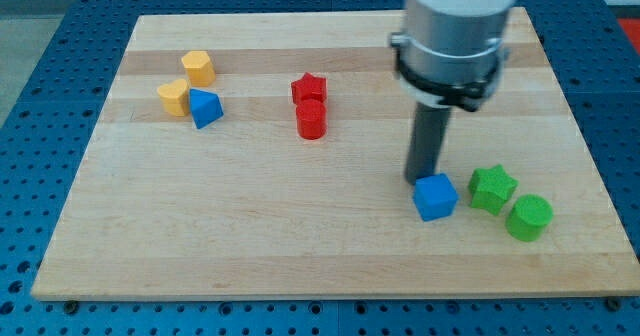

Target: Slide the blue cube to the green star

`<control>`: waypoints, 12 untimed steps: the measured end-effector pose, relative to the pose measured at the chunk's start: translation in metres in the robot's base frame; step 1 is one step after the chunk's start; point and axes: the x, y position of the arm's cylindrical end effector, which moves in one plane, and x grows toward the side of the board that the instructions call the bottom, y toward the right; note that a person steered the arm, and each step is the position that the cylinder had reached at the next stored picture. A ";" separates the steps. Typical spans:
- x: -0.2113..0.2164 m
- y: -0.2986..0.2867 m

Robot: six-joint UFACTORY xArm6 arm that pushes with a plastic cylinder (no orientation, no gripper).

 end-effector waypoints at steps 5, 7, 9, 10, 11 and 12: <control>0.076 -0.031; 0.087 -0.014; 0.084 -0.069; 0.050 -0.065; 0.050 -0.060; 0.046 -0.028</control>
